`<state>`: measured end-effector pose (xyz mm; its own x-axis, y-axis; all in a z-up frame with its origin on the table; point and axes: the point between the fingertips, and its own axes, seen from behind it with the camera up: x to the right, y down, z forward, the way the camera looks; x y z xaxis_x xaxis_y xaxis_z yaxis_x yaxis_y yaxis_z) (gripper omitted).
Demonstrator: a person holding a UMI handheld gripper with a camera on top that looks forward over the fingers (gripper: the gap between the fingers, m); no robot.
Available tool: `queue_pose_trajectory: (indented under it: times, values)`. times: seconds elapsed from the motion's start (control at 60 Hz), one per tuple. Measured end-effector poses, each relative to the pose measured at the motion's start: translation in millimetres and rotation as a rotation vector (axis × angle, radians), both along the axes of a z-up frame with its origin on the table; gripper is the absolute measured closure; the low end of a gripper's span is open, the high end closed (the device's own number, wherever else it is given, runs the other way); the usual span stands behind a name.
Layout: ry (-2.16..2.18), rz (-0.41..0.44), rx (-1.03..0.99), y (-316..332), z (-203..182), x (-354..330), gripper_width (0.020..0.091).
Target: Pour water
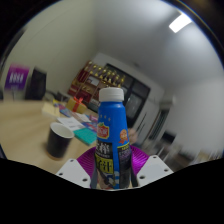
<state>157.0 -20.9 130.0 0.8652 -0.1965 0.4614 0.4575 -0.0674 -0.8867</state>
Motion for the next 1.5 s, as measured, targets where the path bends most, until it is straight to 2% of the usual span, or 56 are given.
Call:
queue_pose_trajectory:
  times: [0.083, 0.217, 0.3, 0.383, 0.483, 0.6, 0.717, 0.867, 0.95, 1.017, 1.05, 1.183, 1.233, 1.267, 1.317, 1.333, 1.35, 1.433, 1.45, 1.5]
  values:
    - [-0.413, -0.041, -0.032, 17, 44, 14, 0.064]
    - [-1.118, -0.045, -0.094, 62, 79, 17, 0.0639]
    - [-1.367, -0.065, -0.112, 74, 83, 12, 0.0634]
    - [-1.476, -0.05, -0.17, 88, 85, 12, 0.0633]
    - [-1.717, -0.036, -0.127, 86, 91, -9, 0.0638]
    - [-1.812, -0.003, -0.145, 98, 77, -23, 0.0626]
    - [-1.871, -0.004, -0.145, 98, 81, -22, 0.0637]
    - [-1.689, -0.038, -0.077, 98, 108, -9, 0.0637]
    - [-1.301, -0.073, 0.002, 84, 128, 9, 0.0638]
    - [-0.87, -0.048, 0.033, 84, 130, 27, 0.0638]
    - [-0.619, -0.046, 0.079, 70, 120, 35, 0.0638]
    - [0.258, 0.143, 0.069, 80, 59, 26, 0.064]
    - [0.467, 0.158, 0.056, 70, 22, 21, 0.0638]
    - [0.515, 0.159, 0.006, 90, 23, 27, 0.0638]
    - [0.534, 0.142, -0.002, 85, 3, 32, 0.0636]
    - [0.537, 0.138, 0.01, 83, -15, 30, 0.0637]
    - [0.534, 0.131, -0.007, 96, -7, 36, 0.0637]
    - [0.542, 0.127, -0.043, 106, -14, 35, 0.064]
    - [0.543, 0.129, -0.043, 100, -37, 24, 0.0637]
    - [0.546, 0.145, -0.072, 99, -35, 33, 0.0636]
